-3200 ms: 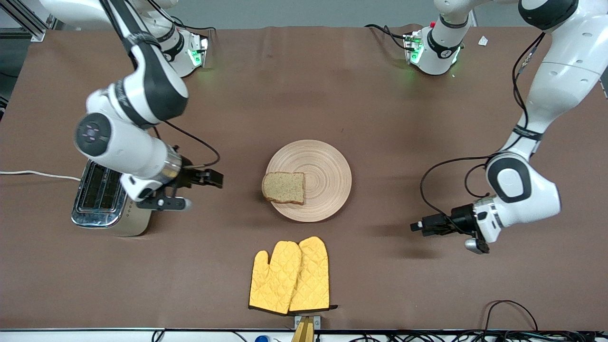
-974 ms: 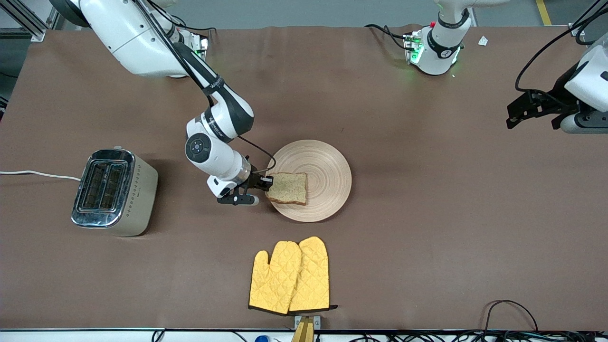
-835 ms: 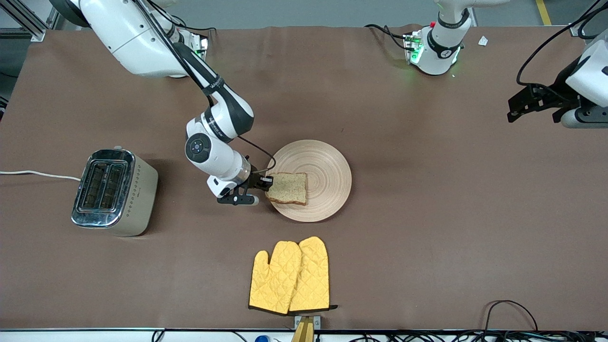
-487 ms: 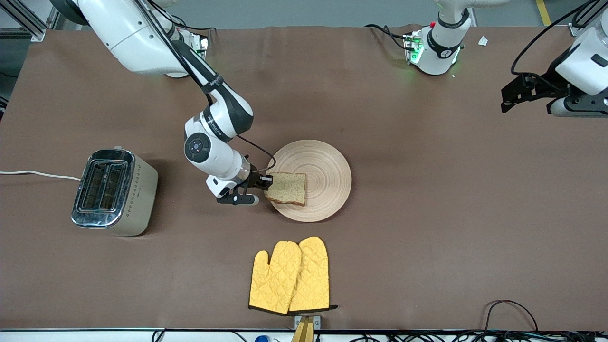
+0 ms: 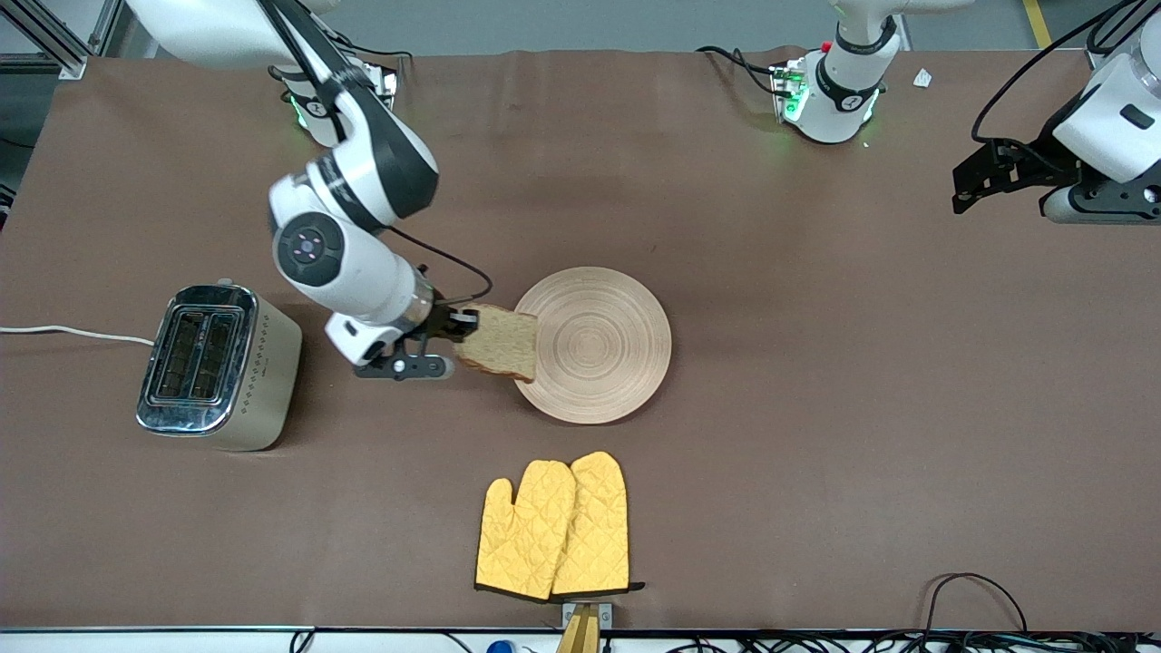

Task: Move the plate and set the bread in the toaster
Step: 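Carry the bread slice with the right gripper over the toaster slot, then lower the bread slice into the toaster slot with the right gripper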

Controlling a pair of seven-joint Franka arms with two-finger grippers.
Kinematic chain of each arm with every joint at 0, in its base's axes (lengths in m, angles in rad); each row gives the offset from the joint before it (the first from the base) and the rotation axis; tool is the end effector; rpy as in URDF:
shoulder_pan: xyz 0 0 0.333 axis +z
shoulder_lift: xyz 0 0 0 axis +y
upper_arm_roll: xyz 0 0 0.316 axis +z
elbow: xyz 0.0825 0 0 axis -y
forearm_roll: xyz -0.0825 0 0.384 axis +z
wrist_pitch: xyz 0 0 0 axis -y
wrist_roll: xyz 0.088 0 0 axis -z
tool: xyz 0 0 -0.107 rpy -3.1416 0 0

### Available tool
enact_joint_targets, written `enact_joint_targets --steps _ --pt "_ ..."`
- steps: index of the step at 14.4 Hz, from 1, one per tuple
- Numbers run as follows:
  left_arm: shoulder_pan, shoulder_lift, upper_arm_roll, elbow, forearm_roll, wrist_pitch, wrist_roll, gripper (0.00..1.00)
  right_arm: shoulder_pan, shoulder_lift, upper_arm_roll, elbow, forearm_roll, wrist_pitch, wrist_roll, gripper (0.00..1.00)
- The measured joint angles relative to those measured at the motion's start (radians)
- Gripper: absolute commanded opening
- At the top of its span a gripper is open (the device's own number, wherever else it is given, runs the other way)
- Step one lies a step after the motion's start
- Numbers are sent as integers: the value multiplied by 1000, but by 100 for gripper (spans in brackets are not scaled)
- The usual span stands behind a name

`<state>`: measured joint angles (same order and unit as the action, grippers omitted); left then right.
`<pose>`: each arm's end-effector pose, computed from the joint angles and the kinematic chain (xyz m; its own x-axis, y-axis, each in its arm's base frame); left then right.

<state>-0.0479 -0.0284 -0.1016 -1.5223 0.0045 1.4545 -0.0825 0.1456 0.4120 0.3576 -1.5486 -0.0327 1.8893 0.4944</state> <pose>0.5278 -0.0799 0.6525 0.9971 -0.0662 -0.0388 -0.0666 -0.9977 -0.0106 0.5998 0.2920 0.4214 0.9957 -0.0011 -0.0927 -0.0080 -0.9972 -0.0748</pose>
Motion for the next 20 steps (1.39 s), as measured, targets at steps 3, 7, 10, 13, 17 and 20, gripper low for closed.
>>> enact_joint_targets --steps 3,7,10,13,17,20 --pt "1 0 0 0 0 0 1 100 -18 -3 0 143 -175 -216 -49 0" --pt "2 0 2 0 0 0 1 100 -45 -1 -45 203 -372 -347 -225 0" --pt "2 0 2 0 0 0 1 100 -54 -1 -112 226 -488 -392 -339 0" --pt "2 0 2 0 0 0 1 100 -56 1 -208 228 -516 -398 -413 0" --pt "2 0 3 0 0 0 1 100 -58 18 -287 215 -516 -403 -424 0" --pt "3 0 4 0 0 0 1 100 -57 23 -304 196 -522 -406 -394 0"
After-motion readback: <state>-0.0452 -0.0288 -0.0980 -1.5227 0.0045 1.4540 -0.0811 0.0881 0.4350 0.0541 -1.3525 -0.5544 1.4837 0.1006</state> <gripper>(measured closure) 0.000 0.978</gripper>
